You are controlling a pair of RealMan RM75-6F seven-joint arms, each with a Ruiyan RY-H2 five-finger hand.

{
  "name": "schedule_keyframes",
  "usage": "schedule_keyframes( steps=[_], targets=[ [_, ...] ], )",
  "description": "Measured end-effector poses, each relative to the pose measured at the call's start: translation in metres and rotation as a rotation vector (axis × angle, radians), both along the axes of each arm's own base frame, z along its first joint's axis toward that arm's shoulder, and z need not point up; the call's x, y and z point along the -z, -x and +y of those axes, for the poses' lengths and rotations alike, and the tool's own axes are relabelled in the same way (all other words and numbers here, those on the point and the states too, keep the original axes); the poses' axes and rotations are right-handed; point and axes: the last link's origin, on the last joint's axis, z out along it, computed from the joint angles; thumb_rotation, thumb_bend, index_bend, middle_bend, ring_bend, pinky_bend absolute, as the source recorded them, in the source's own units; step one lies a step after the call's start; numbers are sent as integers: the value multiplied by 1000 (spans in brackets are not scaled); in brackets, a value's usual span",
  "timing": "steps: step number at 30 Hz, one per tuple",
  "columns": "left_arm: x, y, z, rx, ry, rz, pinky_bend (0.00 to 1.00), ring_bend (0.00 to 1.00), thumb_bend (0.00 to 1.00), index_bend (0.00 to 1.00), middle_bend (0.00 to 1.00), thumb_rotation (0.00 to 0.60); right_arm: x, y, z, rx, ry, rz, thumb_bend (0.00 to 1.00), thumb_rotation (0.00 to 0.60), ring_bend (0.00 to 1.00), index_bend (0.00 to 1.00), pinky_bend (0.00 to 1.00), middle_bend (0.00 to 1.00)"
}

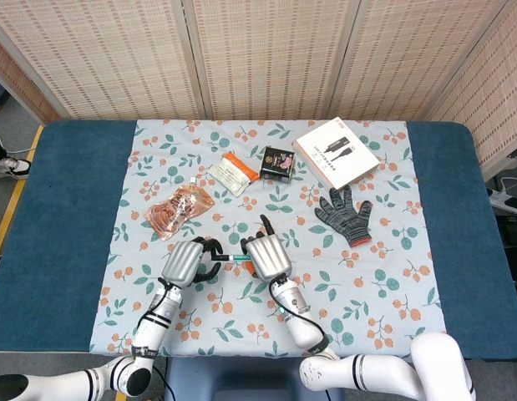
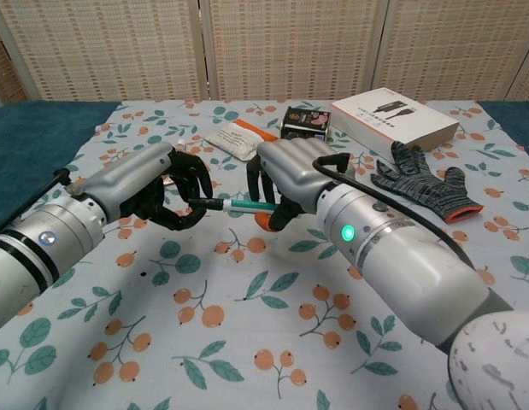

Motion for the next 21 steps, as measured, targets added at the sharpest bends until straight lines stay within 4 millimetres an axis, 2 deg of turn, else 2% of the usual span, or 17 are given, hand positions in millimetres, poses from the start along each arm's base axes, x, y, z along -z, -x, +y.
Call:
schedule_keyframes(
  steps=[7,16,18,21],
  targets=[
    [0,-2,-1,3,-6,-16,728,454,374,490,556,600,1,0,1,2,-2,-7,405,600,411,837,0,742],
    [2,-4,-2,13,-22,-21,807,533,451,582,645,600,2,-1,1,1,-2,-3,404,600,411,837,0,742],
    [2,-4,-2,14,-26,-21,817,552,489,609,675,600,2,-2,2,-2,-3,-2,404,600,411,837,0,742],
    [3,-4,-2,14,-37,-13,857,610,606,671,744,600,3,-4,3,-6,-3,-3,405,600,411,837,0,742]
  ],
)
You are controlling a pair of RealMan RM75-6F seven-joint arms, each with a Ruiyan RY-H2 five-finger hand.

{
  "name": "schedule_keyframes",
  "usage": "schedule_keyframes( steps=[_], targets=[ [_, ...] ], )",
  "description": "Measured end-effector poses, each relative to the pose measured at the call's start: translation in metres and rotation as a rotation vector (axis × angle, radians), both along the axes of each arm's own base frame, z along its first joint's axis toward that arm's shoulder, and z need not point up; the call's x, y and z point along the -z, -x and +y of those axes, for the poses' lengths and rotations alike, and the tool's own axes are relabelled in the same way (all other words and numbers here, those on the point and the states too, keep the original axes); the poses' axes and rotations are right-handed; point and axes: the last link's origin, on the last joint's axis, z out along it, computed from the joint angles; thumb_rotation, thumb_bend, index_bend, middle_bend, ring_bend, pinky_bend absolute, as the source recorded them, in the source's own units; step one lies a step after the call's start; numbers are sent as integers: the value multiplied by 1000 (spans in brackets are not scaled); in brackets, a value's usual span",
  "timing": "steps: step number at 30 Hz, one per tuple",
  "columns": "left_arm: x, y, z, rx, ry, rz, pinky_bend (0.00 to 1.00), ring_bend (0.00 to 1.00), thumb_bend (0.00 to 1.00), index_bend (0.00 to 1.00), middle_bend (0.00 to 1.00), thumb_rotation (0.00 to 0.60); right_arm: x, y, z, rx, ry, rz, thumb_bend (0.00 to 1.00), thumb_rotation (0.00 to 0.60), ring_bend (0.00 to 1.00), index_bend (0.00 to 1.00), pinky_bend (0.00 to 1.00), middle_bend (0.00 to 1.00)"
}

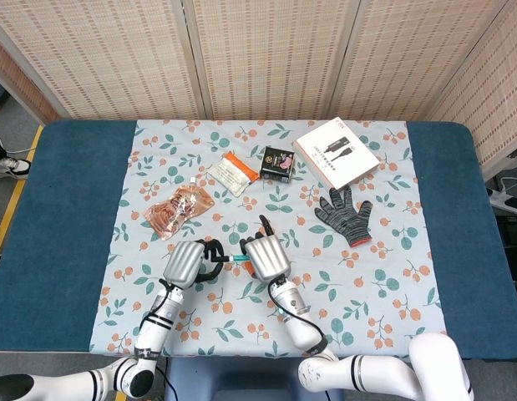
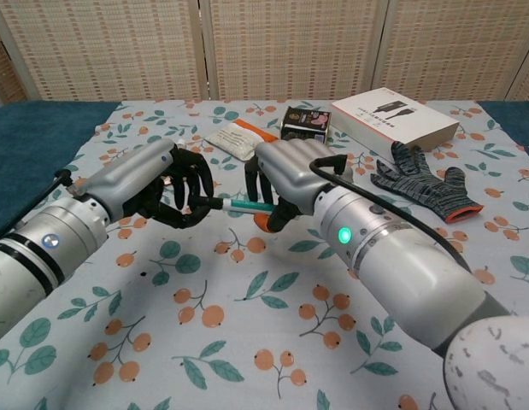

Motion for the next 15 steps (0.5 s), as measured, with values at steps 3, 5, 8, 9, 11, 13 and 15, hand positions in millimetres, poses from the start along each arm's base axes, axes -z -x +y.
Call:
schedule_keyframes(
  steps=[3,5,8,9,11,13,15],
  targets=[
    [0,0,0,0,-23,4,919,680,708,734,818,600,0,-1,1,-3,0,-1,405,600,411,837,0,742],
    [0,0,0,1,-38,5,943,703,741,754,846,600,0,-1,1,-3,0,-1,405,600,411,837,0,742],
    [0,1,2,2,-49,5,962,726,767,774,874,600,-1,0,1,-5,2,1,406,600,412,840,0,742],
    [0,1,2,0,-48,3,965,731,771,779,880,600,-1,0,1,-6,4,2,406,600,414,841,0,742],
    [-1,2,3,-9,-43,-3,973,739,777,787,890,600,-2,1,0,-6,7,4,407,600,415,842,0,742],
    [-2,3,5,-12,-43,-6,979,745,783,794,897,600,-4,3,-1,-4,11,6,408,600,419,844,0,743],
    [-3,4,5,-10,-42,-5,983,750,794,797,903,600,-5,4,-2,-3,16,8,408,600,424,846,0,746]
  ],
)
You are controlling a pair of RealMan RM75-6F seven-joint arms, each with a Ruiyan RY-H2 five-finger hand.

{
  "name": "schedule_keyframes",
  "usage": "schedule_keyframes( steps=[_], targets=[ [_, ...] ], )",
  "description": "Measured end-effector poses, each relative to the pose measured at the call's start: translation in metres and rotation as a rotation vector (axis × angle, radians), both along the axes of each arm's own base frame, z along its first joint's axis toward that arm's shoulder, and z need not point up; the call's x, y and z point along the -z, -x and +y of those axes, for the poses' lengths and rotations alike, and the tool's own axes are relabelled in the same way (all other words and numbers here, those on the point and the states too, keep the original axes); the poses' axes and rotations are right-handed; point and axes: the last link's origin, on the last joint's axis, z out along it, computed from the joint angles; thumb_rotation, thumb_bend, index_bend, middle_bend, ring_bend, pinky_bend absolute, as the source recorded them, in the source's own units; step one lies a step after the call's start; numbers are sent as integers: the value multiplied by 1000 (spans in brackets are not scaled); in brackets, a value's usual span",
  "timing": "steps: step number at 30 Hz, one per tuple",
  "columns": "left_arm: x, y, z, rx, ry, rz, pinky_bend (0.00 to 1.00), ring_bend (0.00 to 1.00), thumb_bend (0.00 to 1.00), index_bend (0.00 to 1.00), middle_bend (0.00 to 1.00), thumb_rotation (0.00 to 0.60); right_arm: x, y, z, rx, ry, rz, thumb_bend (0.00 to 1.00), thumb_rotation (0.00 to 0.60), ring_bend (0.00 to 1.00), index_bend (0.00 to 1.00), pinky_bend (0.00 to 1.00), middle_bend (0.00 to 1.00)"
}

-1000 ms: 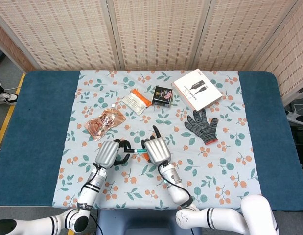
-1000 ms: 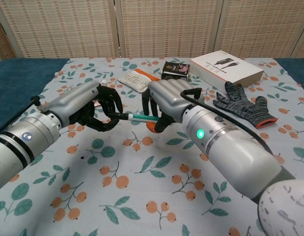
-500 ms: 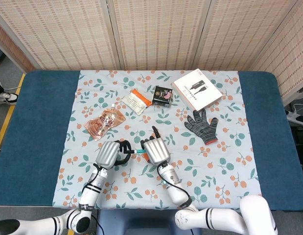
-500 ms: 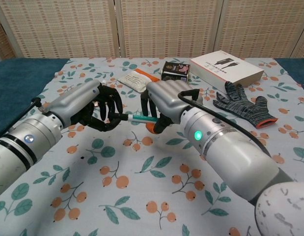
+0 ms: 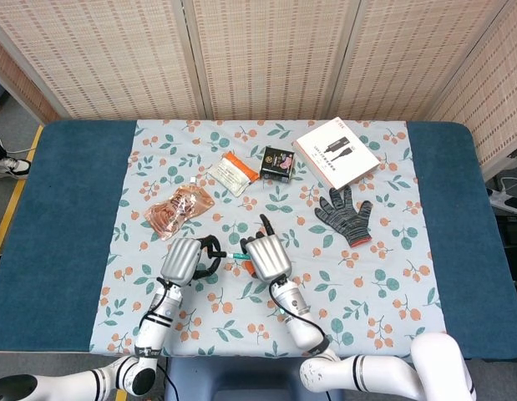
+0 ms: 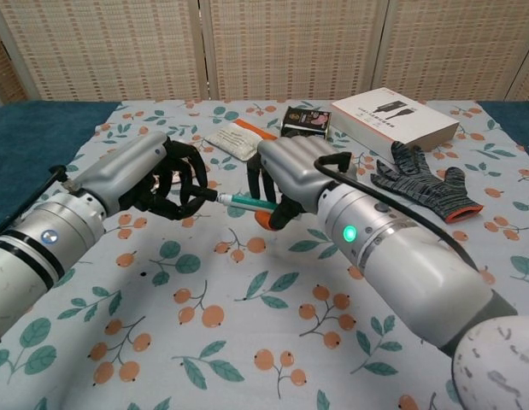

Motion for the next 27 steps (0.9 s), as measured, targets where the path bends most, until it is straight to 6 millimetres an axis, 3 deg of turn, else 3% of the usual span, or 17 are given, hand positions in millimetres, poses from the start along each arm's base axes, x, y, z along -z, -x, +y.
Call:
schedule_keyframes(
  steps=[13,20,23,27],
  targets=[
    [-6,7,5,-6,3,-20,989,758,801,803,910,600,-11,15,-4,-1,24,49,410,600,437,852,0,755],
    [-14,37,17,-42,-14,6,818,684,704,775,863,600,-5,31,2,-5,4,104,413,600,437,840,2,755],
    [-15,52,20,-46,-19,45,742,618,637,707,779,600,2,37,3,5,0,112,426,600,423,767,3,744],
    [-12,66,18,-27,17,85,650,486,532,540,599,600,14,44,5,19,-22,110,426,600,360,548,5,577]
  ],
)
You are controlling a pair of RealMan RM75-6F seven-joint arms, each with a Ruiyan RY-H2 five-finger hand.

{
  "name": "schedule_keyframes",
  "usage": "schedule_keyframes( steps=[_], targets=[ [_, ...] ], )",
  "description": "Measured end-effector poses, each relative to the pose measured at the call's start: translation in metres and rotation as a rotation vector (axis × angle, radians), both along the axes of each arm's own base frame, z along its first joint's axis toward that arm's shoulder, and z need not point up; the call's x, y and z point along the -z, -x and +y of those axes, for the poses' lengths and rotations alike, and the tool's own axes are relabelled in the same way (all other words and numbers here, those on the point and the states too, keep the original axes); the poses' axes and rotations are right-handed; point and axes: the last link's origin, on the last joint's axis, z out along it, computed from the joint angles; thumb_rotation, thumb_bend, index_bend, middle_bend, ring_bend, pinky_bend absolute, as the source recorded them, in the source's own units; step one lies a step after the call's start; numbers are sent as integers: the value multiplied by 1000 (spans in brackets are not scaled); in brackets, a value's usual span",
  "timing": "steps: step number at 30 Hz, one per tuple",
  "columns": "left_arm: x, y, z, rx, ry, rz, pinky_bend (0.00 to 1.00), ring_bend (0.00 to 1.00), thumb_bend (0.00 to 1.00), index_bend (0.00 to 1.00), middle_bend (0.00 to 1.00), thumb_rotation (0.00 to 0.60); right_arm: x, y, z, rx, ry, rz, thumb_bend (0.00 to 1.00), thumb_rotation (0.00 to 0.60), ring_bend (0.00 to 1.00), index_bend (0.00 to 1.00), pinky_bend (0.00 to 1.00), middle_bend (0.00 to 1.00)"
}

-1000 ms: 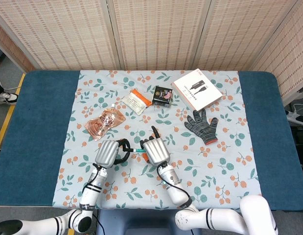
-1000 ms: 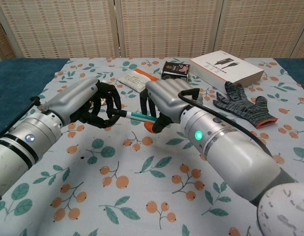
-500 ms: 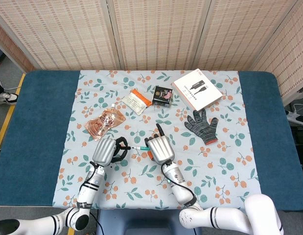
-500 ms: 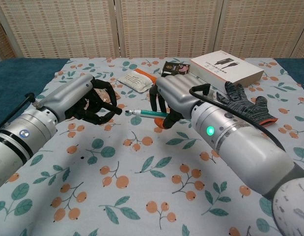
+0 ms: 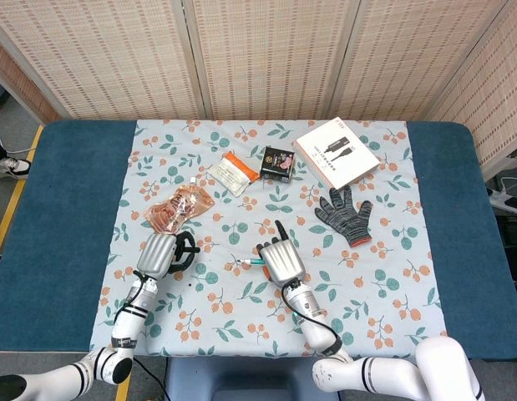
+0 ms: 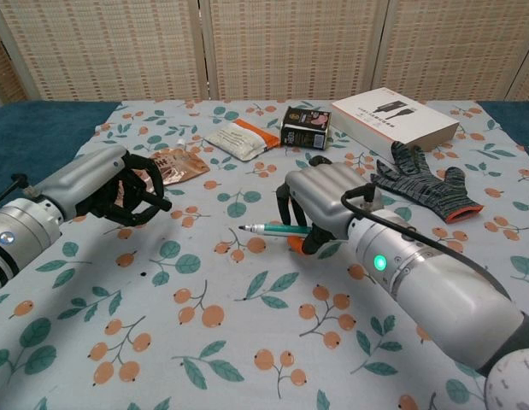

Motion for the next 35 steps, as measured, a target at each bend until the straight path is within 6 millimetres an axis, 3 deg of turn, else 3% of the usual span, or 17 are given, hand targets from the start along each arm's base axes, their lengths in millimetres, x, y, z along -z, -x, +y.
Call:
schedule_keyframes(
  steps=[2,4,6,9,15,18,21,24,26,31,35],
  targets=[
    [2,4,-2,7,30,18,602,403,487,437,491,600,5,3,3,6,-20,3,425,600,309,384,3,468],
    [3,8,-4,10,53,36,573,330,459,336,394,600,8,5,4,13,-34,20,408,600,237,159,0,338],
    [3,11,-5,10,67,50,553,278,438,247,323,600,10,5,6,17,-48,36,369,600,185,30,0,256],
    [2,10,-7,2,78,44,528,216,412,136,234,600,9,3,10,15,-63,44,299,600,130,0,0,170],
    [-9,4,-12,0,86,1,471,165,399,99,167,600,-12,-3,16,13,-74,27,240,600,56,0,0,80],
    [-24,-1,-19,22,79,-31,401,110,391,92,141,600,-35,-4,22,9,-66,3,230,600,13,0,0,35],
    [-51,4,-29,48,55,-28,295,38,391,72,86,600,-72,5,30,6,-36,-8,222,600,0,0,0,8],
    [-76,13,-41,60,37,-9,128,0,387,32,11,600,-112,21,40,8,18,11,222,600,0,0,0,0],
    [-94,30,-52,40,21,39,57,0,387,16,0,600,-143,48,49,31,88,60,221,600,0,0,0,0],
    [-140,74,-90,-15,-106,127,18,0,390,8,0,600,-217,134,102,140,292,142,218,600,0,0,0,0],
    [-170,101,-124,-61,-231,190,15,0,387,0,0,600,-243,177,134,210,349,91,217,600,0,0,0,0]
  ],
)
